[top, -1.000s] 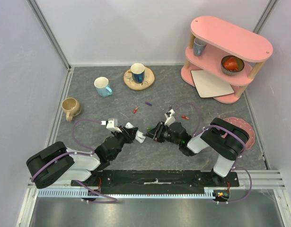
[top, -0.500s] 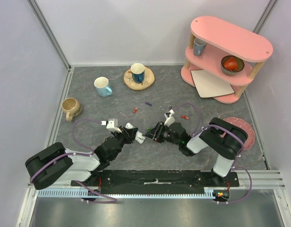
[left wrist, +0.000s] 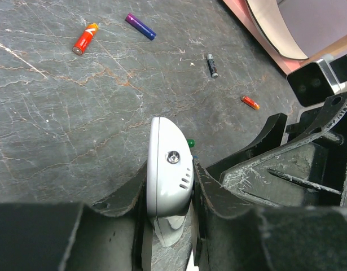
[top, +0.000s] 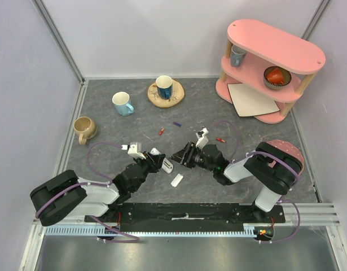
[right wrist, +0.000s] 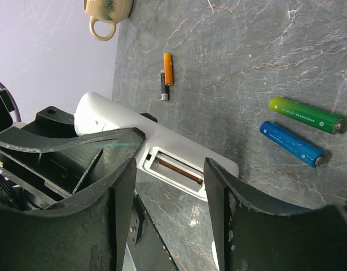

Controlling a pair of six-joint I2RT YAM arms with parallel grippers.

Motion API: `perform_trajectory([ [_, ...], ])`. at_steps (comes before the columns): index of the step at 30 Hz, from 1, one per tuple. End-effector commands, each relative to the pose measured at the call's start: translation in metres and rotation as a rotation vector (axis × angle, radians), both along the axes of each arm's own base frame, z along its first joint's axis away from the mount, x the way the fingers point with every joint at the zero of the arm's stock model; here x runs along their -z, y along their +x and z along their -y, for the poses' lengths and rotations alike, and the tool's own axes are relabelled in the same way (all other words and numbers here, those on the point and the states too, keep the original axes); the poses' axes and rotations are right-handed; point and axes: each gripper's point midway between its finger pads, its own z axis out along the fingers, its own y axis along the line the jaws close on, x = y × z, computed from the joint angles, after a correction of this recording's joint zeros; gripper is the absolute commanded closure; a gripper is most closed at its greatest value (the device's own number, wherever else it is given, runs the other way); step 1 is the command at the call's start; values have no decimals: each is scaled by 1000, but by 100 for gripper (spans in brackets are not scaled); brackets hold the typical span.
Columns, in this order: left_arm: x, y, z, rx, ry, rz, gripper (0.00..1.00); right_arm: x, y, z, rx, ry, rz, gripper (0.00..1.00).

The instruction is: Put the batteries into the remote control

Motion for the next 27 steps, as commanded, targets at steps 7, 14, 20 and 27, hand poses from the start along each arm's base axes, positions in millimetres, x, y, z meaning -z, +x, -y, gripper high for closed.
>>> perform_trajectory([
  [7,3,3,-13,-77,-7,-21,98,-16,5,20,-2,-187,136,39],
  [14,-9,6,-38,-196,-1,-57,98,-26,-8,58,-143,-567,322,39],
  [20,-7,-11,-40,-161,4,-179,98,2,-27,75,-270,-779,328,39],
  [27,-13,-41,-45,-67,-53,-248,98,4,-42,55,-359,-886,447,39],
])
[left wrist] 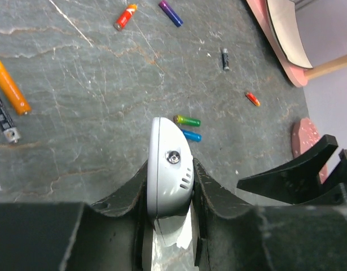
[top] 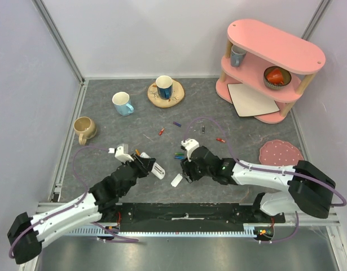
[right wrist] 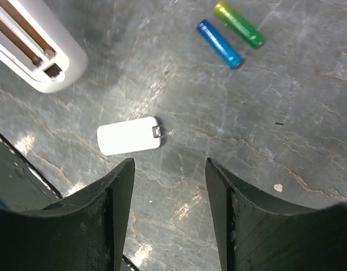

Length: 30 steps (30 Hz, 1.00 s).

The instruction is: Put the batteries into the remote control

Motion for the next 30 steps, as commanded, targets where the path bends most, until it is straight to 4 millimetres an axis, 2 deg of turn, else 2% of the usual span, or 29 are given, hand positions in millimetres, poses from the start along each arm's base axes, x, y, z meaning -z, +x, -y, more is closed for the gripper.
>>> perform_trajectory([
  [1,-6,-19,-5,39,-47,-67,98,-13,1,-13,-95,-96,120,39],
  [2,-9,-23,-5,58,-60,-63,98,-17,1,-19,-108,-95,134,39],
  [6,-19,-32,-11,76,-118,-30,98,-17,-2,-29,-165,-135,162,37],
  [7,-14,-35,-15,73,-111,-37,98,-13,-5,-29,-172,-162,169,35],
  [8,-20,-35,-16,72,-135,-17,98,-11,-5,-31,-175,-171,173,33],
  [12,-16,-39,-24,57,-142,-25,98,1,-8,-35,-189,-207,174,21],
  [17,-22,-40,-30,45,-124,-20,98,11,-7,-41,-194,-226,158,18],
  [19,-25,-40,-33,37,-117,-18,98,7,-1,-38,-147,-230,181,18],
  [23,-28,-41,-33,44,-110,-10,98,-16,24,-25,36,-165,218,18],
  [24,-26,-41,-33,45,-109,-11,98,-23,38,-17,97,-133,208,18],
  [26,-26,-43,-28,76,-115,-7,98,-30,52,-11,156,-94,187,19],
  [30,-46,-52,-2,222,-182,64,98,-43,78,4,257,-41,166,21],
])
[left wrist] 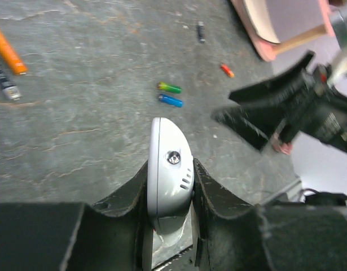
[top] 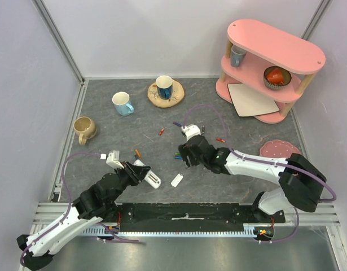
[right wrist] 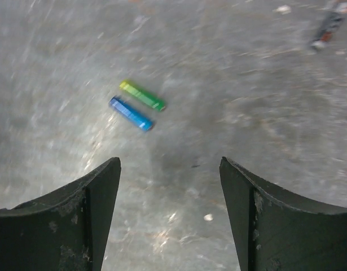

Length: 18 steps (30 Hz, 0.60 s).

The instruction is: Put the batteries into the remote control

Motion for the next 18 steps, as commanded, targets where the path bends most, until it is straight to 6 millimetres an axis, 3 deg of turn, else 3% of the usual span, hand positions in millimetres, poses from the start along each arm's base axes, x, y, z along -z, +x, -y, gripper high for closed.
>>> perform_trajectory([
  [1,-40,-8,27,143,-116,115,98,-39,32,0,124,128,57,21],
  [6,-50,-24,48,291,-148,115,98,-50,51,32,237,94,120,22],
  [7,-62,-27,55,323,-184,149,98,-52,58,42,276,80,139,22],
  [9,-61,-43,71,448,-218,151,98,-55,71,75,383,56,155,22],
  [10,-80,-48,77,492,-291,212,98,-56,76,83,412,74,147,22],
  [12,-74,-59,89,580,-321,185,98,-56,91,115,502,86,137,22],
  [14,-83,-62,93,611,-334,200,98,-54,104,138,542,59,143,23],
  [16,-81,-63,97,638,-308,190,98,-42,114,148,561,7,127,25],
  [18,-92,-67,98,664,-319,218,98,-26,122,155,591,-11,86,26],
])
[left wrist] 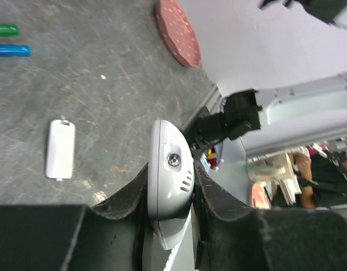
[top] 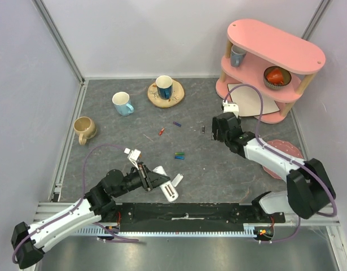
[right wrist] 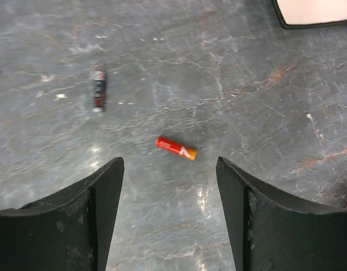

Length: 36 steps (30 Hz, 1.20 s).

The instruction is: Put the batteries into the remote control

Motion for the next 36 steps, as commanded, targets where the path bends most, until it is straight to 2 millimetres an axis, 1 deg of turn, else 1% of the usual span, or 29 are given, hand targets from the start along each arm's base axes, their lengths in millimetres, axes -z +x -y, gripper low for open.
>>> perform_trajectory([
  [1,-61,-16,10,119,-156,146,98,19,16,8,29,-17,-46,26],
  [2,-65,-15,9,110,-153,152,98,22,20,5,35,6,-38,26],
  [4,-70,-12,7,94,-144,193,98,27,19,0,39,48,-46,26],
  [5,-76,-12,6,97,-145,211,98,32,20,-1,44,54,-49,26],
  [8,-75,-18,9,144,-124,247,98,41,19,7,97,36,-57,25],
  [9,-78,-25,11,183,-141,264,98,43,17,11,123,34,-55,24],
  [10,-77,-28,12,201,-150,268,98,43,15,14,134,35,-54,24],
  [11,-71,-30,12,214,-150,257,98,37,15,13,138,57,-30,24],
  [12,-73,-34,13,234,-170,272,98,41,11,15,145,60,-31,23],
  [14,-67,-34,12,235,-166,271,98,37,9,16,154,75,-18,23],
  [18,-67,-33,13,234,-170,280,98,34,9,18,165,77,-12,23],
  [21,-62,-28,15,214,-153,260,98,37,10,20,171,63,-16,23],
  [22,-60,-27,14,204,-153,250,98,41,10,20,180,63,-23,23],
  [24,-58,-20,13,165,-151,241,98,43,12,17,183,69,-33,23],
  [25,-55,-18,12,151,-136,234,98,47,14,15,186,74,-40,23],
  [27,-54,-9,11,106,-112,233,98,49,17,8,184,107,-51,24],
  [28,-56,-6,11,98,-97,253,98,55,19,6,184,110,-62,24],
  [29,-53,-4,11,91,-76,247,98,57,21,4,191,117,-64,24],
  [30,-50,-3,11,90,-61,243,98,59,23,3,193,116,-66,25],
  [31,-50,-3,11,87,-63,235,98,66,23,4,200,102,-83,25],
  [33,-52,-2,10,73,-85,225,98,68,25,6,216,95,-83,26],
  [34,-47,-2,10,72,-90,207,98,70,26,6,220,93,-84,26],
  [36,-42,1,7,47,-89,199,98,70,28,5,222,95,-82,27],
])
